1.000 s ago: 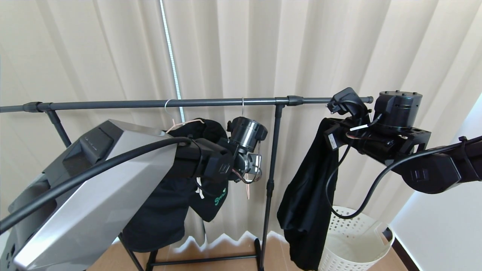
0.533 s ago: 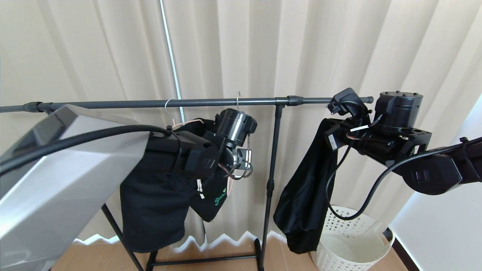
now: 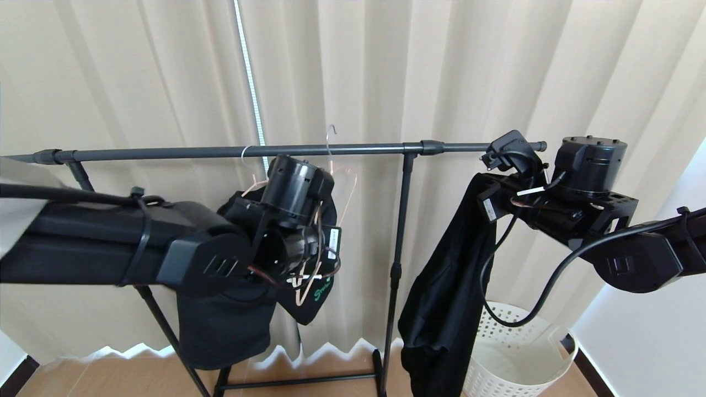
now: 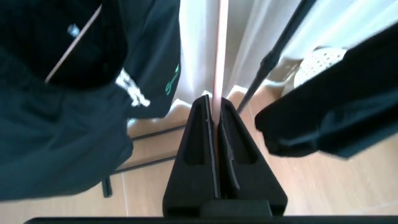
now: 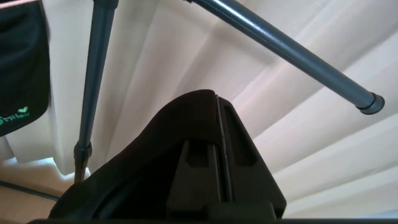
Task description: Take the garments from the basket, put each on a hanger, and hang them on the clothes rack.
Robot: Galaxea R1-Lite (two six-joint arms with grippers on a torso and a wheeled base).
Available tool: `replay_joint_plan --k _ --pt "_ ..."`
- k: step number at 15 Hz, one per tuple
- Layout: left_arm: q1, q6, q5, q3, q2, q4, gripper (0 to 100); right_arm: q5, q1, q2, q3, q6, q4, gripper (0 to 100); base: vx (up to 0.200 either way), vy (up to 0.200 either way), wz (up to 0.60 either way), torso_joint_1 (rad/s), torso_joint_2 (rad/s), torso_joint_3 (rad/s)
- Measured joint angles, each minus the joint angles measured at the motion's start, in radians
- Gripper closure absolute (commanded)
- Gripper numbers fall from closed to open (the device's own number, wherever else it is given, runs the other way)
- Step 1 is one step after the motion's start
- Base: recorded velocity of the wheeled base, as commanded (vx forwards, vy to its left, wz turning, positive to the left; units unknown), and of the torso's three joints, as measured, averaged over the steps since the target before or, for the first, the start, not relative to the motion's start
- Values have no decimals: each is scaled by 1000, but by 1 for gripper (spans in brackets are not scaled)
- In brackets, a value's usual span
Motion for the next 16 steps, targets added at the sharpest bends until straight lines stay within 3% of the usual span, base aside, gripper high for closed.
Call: replay_joint_plan --k 2,6,10,12,14,16 --pt "0 47 -70 201 -109 -110 100 -9 17 -19 25 -2 -1 100 0 0 0 0 0 0" --pt "4 120 -223 591 -353 -298 100 -127 103 -111 121 -23 1 100 0 0 0 0 0 0" --pt "5 135 -387 846 -487 -484 100 -319 186 -169 203 -24 0 100 0 0 0 0 0 0" --pt "6 166 -470 967 -497 -641 100 -373 194 -150 223 -24 -18 100 0 0 0 0 0 0" --pt "5 241 -492 1057 -483 -766 100 -414 198 -124 217 -24 -44 100 0 0 0 0 0 0" --pt "-3 256 -507 1100 -478 -800 100 -426 199 -106 216 -24 -45 100 0 0 0 0 0 0"
